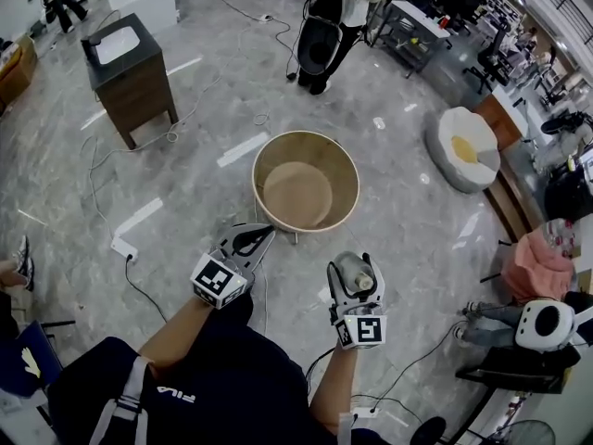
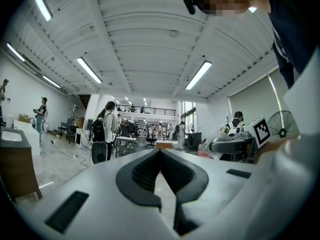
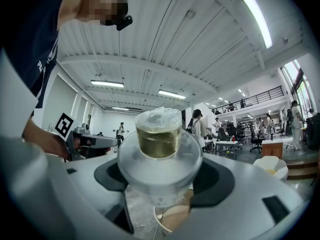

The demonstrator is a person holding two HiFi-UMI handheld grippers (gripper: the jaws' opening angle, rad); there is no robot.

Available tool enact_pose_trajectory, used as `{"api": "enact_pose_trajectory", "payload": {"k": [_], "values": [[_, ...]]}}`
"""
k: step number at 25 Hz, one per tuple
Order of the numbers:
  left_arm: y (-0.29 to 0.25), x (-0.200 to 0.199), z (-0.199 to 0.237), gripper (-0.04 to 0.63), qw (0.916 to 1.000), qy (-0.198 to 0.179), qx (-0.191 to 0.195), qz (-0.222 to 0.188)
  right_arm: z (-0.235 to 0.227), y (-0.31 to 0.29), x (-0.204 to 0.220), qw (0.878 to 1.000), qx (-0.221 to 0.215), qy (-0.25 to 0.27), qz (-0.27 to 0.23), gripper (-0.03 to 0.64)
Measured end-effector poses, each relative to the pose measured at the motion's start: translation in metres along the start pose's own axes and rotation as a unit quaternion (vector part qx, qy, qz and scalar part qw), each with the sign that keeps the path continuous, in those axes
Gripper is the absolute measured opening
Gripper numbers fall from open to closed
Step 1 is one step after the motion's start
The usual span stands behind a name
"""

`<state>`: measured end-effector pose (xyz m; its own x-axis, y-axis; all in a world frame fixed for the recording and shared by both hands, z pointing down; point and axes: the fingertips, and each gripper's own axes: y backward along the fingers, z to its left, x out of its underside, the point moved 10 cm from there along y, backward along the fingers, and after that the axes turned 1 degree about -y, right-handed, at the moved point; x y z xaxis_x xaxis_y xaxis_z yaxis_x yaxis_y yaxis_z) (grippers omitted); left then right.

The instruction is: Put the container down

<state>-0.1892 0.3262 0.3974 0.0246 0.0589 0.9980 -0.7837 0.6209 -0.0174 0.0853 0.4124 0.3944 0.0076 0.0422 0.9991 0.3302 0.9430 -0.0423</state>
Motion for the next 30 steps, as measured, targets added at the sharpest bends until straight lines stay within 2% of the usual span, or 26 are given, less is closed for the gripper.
{"api": "enact_pose_trajectory", "payload": {"k": [8, 14, 23, 30], "values": [[-0.059, -0.025, 0.098, 0.025, 0.9994, -0.023, 0.008, -0.023, -0.019, -0.098, -0.017, 1.000, 0.020, 0.010, -0.007, 0.344], [-0.100, -0.032, 0.142, 0.025, 0.9995, -0.018, 0.015, -0.021, -0.040, -0.151, -0.029, 0.999, 0.028, 0.004, -0.022, 0.344], [-0.131, -0.027, 0.166, 0.025, 0.9998, -0.007, 0.000, -0.017, -0.065, -0.196, -0.027, 1.000, 0.005, 0.007, -0.014, 0.344], [-0.145, -0.028, 0.155, 0.025, 0.9999, 0.000, -0.004, -0.010, -0.081, -0.202, -0.030, 1.000, -0.017, 0.012, -0.015, 0.344]]}}
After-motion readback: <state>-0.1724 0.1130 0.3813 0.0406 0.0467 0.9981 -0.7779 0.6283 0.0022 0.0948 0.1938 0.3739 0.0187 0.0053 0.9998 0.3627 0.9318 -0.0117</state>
